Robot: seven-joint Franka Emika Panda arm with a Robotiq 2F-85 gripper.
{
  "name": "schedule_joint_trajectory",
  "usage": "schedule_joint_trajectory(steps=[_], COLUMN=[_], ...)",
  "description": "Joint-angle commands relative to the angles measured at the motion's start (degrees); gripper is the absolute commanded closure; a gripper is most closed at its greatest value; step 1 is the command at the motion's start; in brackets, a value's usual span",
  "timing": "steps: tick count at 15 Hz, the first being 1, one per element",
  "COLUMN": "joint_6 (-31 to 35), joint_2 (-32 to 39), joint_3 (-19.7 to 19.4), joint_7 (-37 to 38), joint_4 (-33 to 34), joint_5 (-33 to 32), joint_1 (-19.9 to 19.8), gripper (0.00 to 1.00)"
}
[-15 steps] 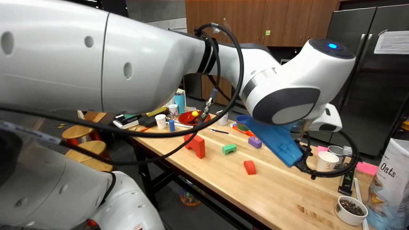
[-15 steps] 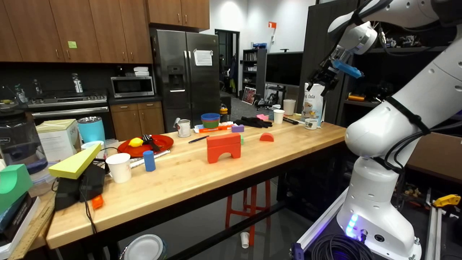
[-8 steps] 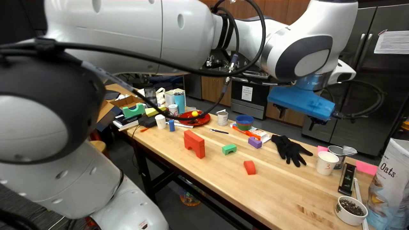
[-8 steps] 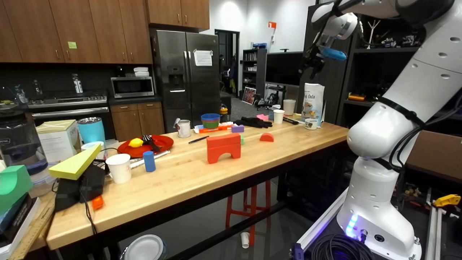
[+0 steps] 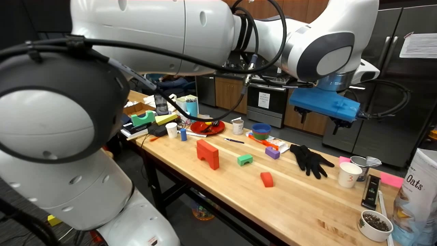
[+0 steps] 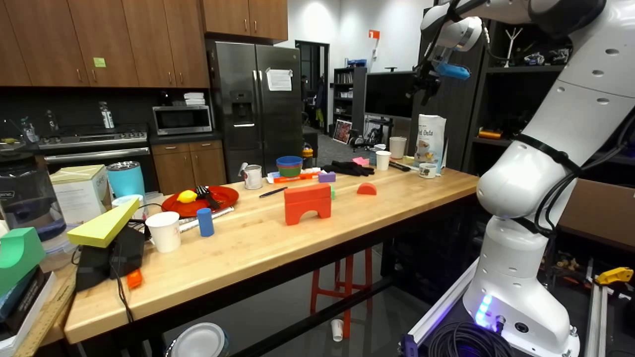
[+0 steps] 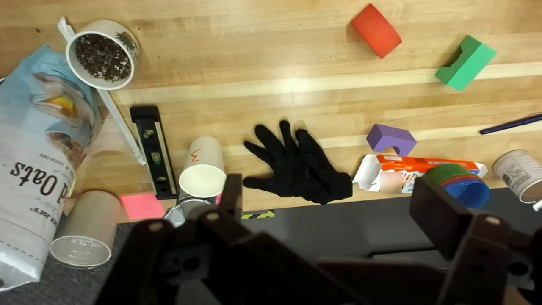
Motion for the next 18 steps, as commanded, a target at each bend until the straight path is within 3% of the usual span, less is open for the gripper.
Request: schedule_joint_trajectory(steps=[1,14,18], joint_6=[-0.3,-0.3,0.1], joint_2=[0.3,0.3,3.2], joint_3=[0.7,0.8,1.2], joint_7=[-0.3,-0.3,-5.4], joint_4=[0.3,0.2,5.4], joint_5=[0.4,0.4,-0.8], joint_1=[-0.9,-0.9,0.4], gripper=[0.00,0.00,0.00])
